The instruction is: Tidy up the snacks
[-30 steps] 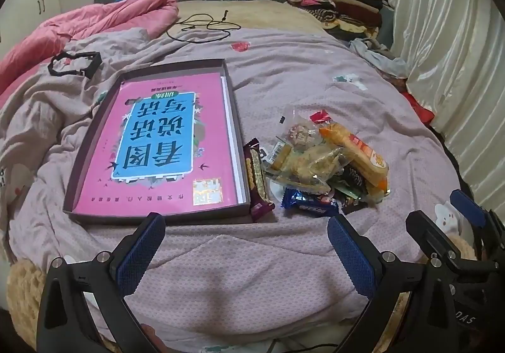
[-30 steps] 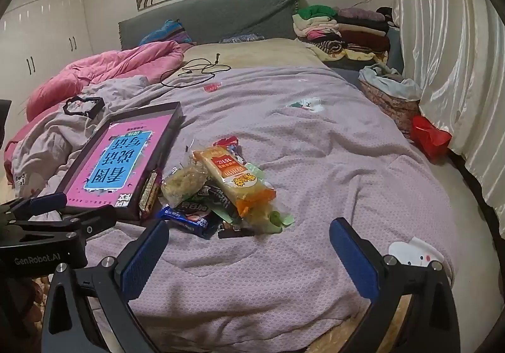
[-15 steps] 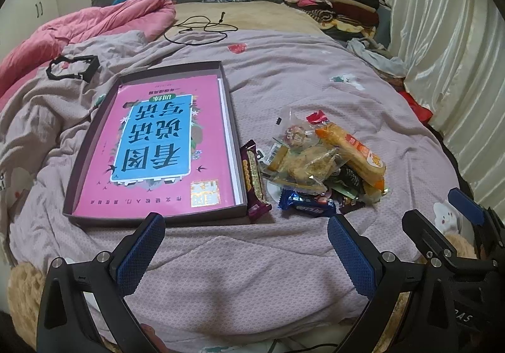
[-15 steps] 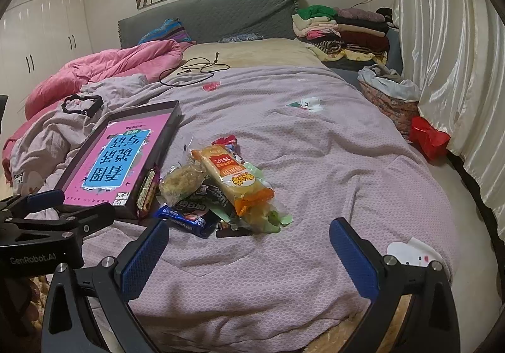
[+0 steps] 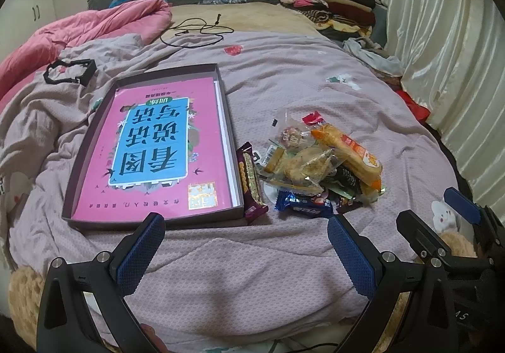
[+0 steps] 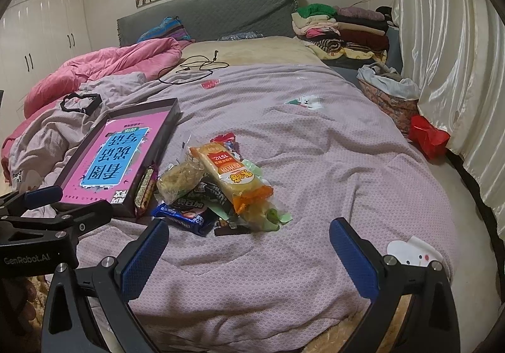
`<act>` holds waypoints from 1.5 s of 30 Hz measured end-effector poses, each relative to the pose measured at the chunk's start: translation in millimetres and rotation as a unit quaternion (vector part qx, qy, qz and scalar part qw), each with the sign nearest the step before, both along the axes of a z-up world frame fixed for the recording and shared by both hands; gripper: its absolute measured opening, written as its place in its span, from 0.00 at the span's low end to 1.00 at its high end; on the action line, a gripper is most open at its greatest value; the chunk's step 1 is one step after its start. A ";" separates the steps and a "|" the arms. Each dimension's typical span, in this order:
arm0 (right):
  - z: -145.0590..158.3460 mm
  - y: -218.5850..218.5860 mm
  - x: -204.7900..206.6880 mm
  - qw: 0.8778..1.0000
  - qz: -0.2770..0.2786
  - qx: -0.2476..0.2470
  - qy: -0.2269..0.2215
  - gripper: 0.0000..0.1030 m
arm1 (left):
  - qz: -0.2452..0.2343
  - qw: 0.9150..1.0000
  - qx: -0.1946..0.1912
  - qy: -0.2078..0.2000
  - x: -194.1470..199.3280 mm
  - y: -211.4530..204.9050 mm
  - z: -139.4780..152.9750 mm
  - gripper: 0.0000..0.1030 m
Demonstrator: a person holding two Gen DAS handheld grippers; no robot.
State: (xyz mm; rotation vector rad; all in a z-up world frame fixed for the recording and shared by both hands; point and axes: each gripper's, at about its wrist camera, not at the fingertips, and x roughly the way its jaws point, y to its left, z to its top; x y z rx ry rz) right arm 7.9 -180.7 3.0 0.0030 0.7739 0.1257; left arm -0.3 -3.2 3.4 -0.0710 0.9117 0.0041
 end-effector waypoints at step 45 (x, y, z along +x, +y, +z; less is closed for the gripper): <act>-7.3 0.8 51.2 0.994 0.099 -0.050 0.000 0.99 | -0.149 0.988 0.037 0.027 60.5 -21.4 -6.8 0.97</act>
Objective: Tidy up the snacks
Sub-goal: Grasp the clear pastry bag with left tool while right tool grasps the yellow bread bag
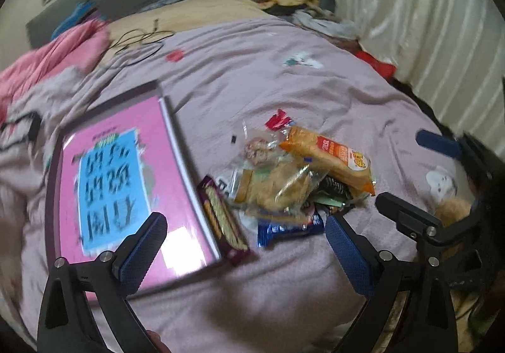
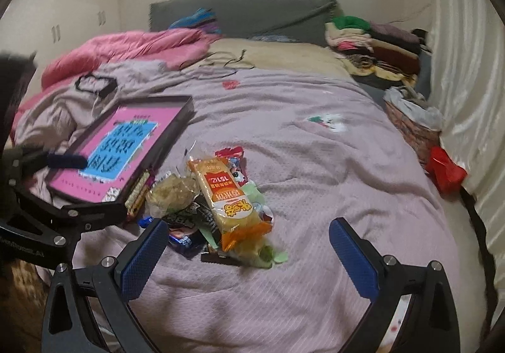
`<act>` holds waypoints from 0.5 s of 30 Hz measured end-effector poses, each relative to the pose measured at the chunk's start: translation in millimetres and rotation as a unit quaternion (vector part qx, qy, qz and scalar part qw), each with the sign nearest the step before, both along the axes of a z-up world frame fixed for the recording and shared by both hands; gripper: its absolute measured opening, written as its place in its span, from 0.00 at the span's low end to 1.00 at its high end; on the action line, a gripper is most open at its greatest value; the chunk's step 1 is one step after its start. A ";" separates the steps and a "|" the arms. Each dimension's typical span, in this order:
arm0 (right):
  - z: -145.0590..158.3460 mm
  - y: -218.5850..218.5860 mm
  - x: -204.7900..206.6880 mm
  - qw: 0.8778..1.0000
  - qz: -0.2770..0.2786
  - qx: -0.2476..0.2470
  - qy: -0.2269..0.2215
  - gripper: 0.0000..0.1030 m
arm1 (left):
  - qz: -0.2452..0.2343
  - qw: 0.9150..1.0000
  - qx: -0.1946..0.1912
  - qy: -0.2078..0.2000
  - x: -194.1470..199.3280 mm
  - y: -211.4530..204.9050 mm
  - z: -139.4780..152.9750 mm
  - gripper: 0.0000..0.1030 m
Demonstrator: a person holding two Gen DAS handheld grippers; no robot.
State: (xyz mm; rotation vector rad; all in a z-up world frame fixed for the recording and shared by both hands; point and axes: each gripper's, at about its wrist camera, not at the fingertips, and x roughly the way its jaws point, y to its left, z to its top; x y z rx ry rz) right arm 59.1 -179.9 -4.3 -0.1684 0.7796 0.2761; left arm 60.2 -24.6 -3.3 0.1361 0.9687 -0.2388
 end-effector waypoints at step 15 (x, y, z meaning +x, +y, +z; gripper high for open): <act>-35.3 7.4 55.2 0.995 0.083 -0.009 0.057 0.68 | -0.104 0.994 0.021 0.035 40.1 -25.1 -18.7 0.79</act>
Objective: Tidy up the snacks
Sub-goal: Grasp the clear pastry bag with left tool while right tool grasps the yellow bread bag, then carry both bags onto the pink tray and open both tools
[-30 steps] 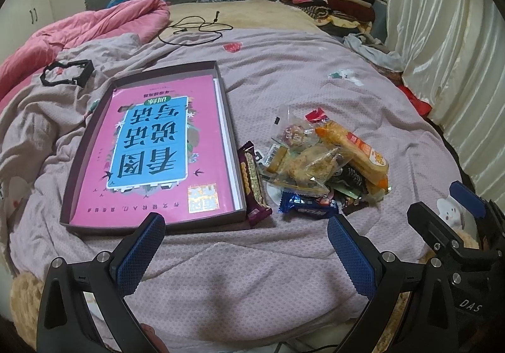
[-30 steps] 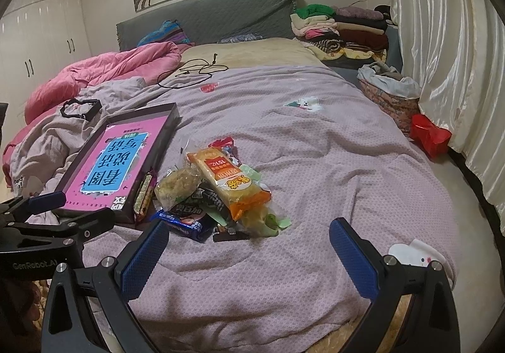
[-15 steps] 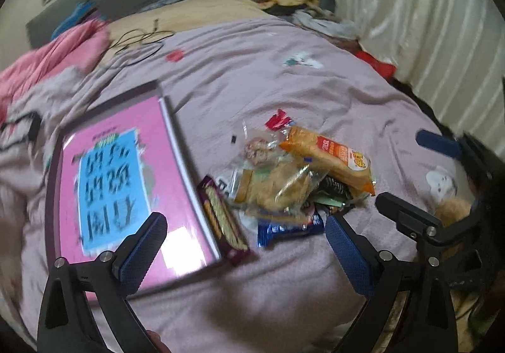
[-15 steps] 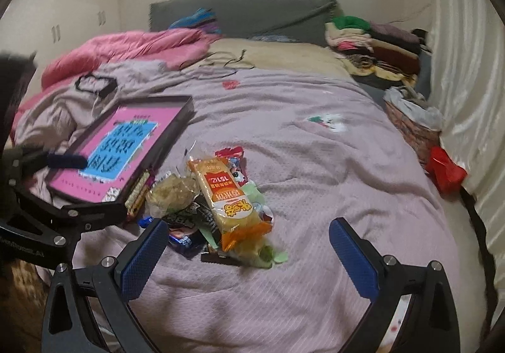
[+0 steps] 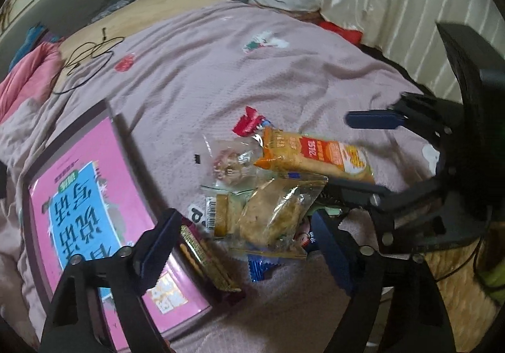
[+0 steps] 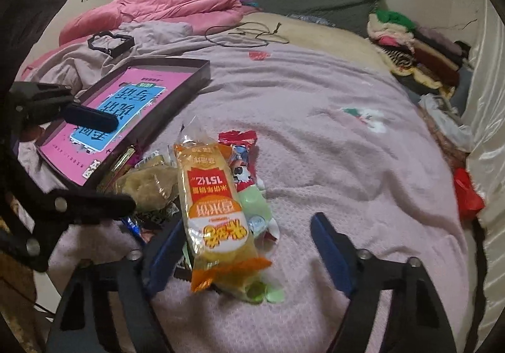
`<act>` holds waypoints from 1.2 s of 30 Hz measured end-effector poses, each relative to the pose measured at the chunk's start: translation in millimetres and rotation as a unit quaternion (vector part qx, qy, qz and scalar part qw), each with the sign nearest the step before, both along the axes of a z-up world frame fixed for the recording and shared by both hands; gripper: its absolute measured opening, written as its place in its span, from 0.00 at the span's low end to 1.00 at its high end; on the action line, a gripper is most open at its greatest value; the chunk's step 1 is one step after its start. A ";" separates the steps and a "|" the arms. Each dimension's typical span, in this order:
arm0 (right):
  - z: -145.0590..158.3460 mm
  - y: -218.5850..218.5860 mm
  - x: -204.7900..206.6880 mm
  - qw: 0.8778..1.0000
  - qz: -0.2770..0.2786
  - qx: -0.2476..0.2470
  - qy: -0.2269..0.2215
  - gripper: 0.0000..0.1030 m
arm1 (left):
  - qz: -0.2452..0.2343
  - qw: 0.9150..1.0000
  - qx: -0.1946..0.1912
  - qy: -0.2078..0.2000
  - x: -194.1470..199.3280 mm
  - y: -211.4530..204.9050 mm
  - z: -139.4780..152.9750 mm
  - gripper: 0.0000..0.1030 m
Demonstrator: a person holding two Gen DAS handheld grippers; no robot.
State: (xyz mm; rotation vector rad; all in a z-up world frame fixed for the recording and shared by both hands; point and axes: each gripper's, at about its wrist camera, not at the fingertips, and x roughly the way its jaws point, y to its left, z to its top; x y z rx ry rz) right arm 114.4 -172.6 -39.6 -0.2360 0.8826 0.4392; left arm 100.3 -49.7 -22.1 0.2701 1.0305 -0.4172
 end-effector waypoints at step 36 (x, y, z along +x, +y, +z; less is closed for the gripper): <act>48.6 18.7 -25.1 0.988 0.006 0.151 -0.031 0.35 | 0.113 0.991 -0.068 -0.027 -10.1 68.1 33.0 0.45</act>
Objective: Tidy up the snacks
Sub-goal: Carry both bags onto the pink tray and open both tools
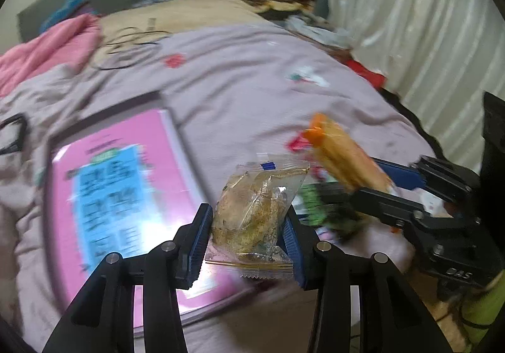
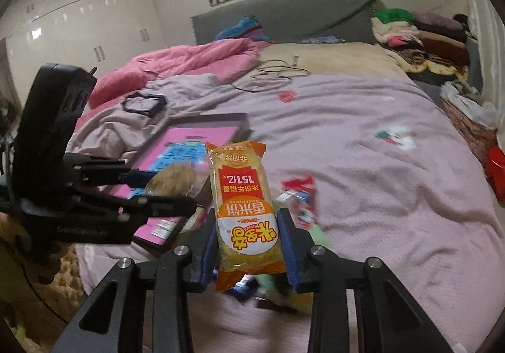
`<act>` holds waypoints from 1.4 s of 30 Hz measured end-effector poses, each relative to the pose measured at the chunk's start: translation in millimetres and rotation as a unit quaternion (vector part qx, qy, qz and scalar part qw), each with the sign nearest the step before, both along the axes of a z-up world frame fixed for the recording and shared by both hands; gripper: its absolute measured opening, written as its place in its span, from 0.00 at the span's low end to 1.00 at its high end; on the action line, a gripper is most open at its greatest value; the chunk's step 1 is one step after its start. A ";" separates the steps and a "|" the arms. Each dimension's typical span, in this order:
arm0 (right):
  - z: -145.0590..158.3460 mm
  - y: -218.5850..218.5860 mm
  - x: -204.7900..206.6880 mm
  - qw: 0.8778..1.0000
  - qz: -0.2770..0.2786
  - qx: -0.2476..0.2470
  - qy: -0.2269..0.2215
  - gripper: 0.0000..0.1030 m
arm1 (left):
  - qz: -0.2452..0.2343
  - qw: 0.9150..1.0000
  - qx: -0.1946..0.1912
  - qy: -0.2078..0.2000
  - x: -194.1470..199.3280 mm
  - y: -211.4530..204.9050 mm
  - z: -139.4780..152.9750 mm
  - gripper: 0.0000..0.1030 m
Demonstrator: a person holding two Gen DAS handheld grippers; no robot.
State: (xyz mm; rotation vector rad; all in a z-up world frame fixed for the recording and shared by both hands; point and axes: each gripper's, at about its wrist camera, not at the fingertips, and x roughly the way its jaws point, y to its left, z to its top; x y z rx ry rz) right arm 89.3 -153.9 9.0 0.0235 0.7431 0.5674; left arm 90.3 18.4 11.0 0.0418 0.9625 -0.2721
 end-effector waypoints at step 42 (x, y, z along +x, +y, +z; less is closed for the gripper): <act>-66.9 174.2 11.7 0.990 0.064 -0.110 0.069 0.34 | 0.208 0.975 0.050 0.057 -30.5 144.9 -63.6 0.45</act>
